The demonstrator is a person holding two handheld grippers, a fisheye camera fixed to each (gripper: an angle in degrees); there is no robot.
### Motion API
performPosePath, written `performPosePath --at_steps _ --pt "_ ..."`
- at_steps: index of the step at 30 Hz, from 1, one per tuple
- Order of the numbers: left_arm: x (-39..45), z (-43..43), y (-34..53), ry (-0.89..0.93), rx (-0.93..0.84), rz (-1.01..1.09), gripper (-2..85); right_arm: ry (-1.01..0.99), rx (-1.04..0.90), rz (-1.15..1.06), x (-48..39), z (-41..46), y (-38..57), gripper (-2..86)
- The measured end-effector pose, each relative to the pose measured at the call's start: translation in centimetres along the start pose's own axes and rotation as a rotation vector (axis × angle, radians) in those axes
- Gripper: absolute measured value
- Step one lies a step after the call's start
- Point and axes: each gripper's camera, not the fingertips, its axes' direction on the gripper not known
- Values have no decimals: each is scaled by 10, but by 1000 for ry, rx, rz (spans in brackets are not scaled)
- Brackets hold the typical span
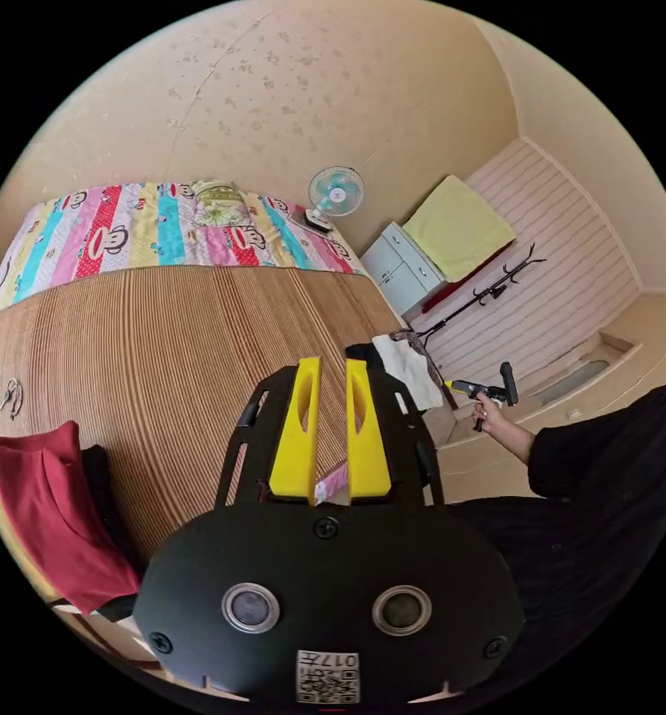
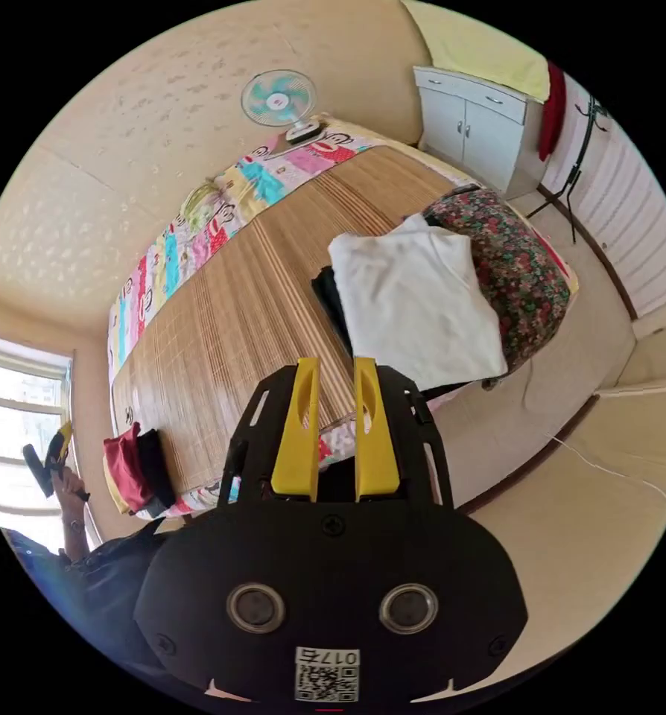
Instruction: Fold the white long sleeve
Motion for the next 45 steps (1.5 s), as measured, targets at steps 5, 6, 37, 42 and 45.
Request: performPosePath --at_steps 5,6,37,42,45 --pt "34 60 -22 173 56 -3 2 29 -79 215 123 36 -52 109" --pt "34 76 -27 195 26 -26 -1 40 -110 232 132 45 -58 112" --pt "-259 230 -83 737 -524 -985 205 -1280 -204 -1064 -198 -89 101 17" --pt "-292 194 -71 910 -419 -788 2 -1291 -255 -1179 -249 -99 123 22" --pt "-281 184 -88 1194 -337 -571 -7 -1386 -237 -1235 -274 -120 131 30"
